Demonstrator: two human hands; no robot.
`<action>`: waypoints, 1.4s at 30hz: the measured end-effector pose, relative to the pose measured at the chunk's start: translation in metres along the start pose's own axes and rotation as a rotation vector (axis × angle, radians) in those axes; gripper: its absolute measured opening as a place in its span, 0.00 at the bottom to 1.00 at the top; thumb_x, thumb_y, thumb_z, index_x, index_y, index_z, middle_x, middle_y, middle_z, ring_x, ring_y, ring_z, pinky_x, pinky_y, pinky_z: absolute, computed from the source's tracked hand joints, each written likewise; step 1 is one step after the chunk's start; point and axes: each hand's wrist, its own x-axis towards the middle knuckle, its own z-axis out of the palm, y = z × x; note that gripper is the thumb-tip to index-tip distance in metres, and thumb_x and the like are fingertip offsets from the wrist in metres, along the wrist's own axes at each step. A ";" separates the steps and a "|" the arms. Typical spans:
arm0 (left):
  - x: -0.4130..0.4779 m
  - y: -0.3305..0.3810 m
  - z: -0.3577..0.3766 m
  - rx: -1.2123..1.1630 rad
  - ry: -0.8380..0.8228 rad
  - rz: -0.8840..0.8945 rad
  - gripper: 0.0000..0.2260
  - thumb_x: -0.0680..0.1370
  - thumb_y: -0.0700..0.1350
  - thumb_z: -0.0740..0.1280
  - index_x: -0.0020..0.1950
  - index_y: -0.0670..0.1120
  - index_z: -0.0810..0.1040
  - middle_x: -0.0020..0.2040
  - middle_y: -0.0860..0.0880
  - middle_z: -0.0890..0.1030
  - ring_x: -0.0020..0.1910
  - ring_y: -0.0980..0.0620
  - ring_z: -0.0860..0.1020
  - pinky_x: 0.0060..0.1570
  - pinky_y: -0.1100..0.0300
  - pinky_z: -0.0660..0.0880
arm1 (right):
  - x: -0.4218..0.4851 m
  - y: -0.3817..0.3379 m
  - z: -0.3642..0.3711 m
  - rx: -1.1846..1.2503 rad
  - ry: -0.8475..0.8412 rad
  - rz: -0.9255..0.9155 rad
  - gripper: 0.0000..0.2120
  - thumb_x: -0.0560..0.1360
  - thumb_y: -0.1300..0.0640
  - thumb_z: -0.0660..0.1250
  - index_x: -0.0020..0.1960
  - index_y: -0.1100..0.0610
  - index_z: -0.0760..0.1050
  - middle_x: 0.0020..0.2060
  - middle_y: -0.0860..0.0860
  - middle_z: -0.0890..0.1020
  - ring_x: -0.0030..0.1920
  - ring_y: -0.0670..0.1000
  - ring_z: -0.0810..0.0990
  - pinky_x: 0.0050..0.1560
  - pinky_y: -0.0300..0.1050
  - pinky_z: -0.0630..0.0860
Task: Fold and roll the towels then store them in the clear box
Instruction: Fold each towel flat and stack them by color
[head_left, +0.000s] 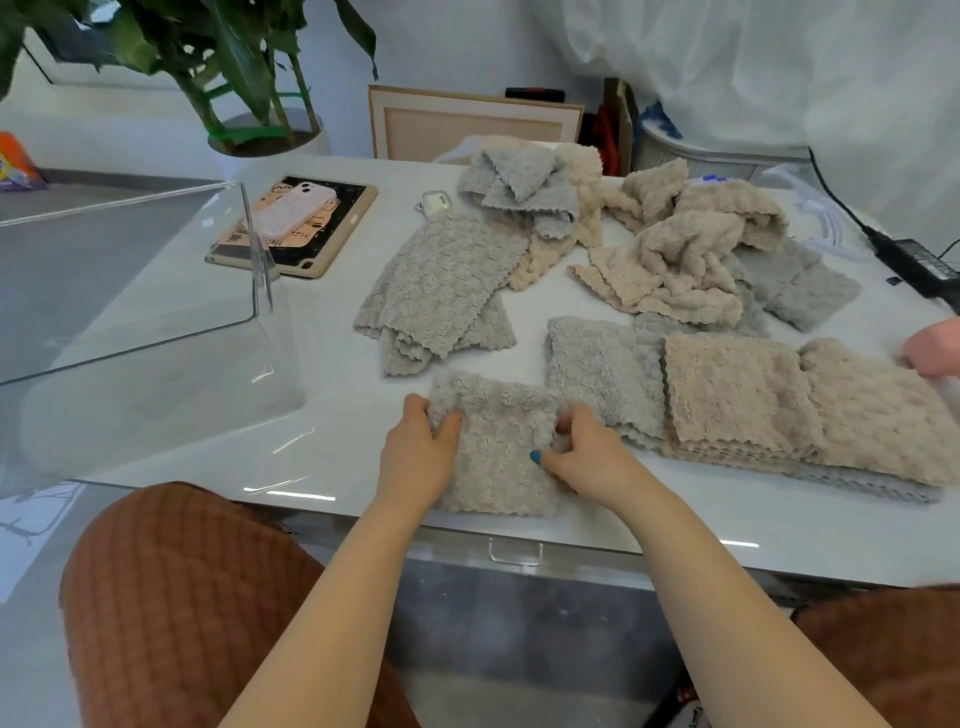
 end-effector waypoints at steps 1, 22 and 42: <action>-0.001 0.003 -0.003 -0.063 -0.009 0.046 0.11 0.80 0.52 0.61 0.50 0.44 0.68 0.33 0.47 0.72 0.31 0.50 0.70 0.31 0.56 0.66 | -0.001 0.000 -0.004 0.007 0.074 -0.065 0.17 0.75 0.55 0.68 0.58 0.56 0.65 0.41 0.47 0.72 0.43 0.49 0.73 0.38 0.40 0.68; 0.041 0.063 0.028 -0.686 -0.439 -0.075 0.16 0.78 0.49 0.66 0.65 0.47 0.74 0.58 0.48 0.81 0.57 0.48 0.80 0.56 0.50 0.77 | -0.001 0.017 -0.054 0.695 0.395 -0.221 0.20 0.75 0.44 0.66 0.62 0.51 0.70 0.57 0.47 0.79 0.57 0.49 0.78 0.58 0.53 0.76; 0.065 0.071 0.105 0.120 -0.050 0.031 0.29 0.75 0.68 0.57 0.62 0.45 0.68 0.54 0.45 0.79 0.53 0.44 0.78 0.49 0.52 0.74 | 0.046 0.073 -0.055 0.201 0.617 -0.201 0.14 0.75 0.60 0.64 0.58 0.53 0.63 0.54 0.52 0.69 0.44 0.45 0.68 0.46 0.41 0.66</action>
